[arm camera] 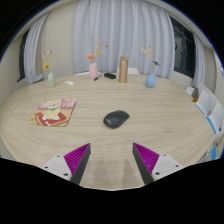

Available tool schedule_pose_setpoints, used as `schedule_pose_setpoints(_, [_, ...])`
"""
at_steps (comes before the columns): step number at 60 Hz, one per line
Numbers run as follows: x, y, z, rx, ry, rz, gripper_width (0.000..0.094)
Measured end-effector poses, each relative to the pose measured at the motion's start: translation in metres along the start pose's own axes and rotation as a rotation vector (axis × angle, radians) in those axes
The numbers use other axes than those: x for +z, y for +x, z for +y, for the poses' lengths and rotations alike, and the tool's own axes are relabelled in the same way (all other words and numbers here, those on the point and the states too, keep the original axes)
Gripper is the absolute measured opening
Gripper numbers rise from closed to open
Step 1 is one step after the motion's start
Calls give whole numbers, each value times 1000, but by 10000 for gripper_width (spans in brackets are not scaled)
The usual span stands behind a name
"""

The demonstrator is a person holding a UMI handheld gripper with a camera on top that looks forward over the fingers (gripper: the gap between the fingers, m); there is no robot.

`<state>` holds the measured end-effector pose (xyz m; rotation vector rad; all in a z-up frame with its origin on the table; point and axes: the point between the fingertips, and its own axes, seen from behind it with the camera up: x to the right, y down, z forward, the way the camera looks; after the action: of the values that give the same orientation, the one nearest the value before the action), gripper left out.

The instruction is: Arrange mouse

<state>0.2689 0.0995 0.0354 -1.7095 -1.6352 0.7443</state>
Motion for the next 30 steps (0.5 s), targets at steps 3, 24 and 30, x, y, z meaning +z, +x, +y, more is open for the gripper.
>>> schedule_pose_setpoints(3, [13,1,-6,5,-3,6,867])
schedule_pose_setpoints(24, [104,1,-46,27,-15,23,858])
schedule_pose_setpoints(30, [128,0,-55,35,-24,23,859])
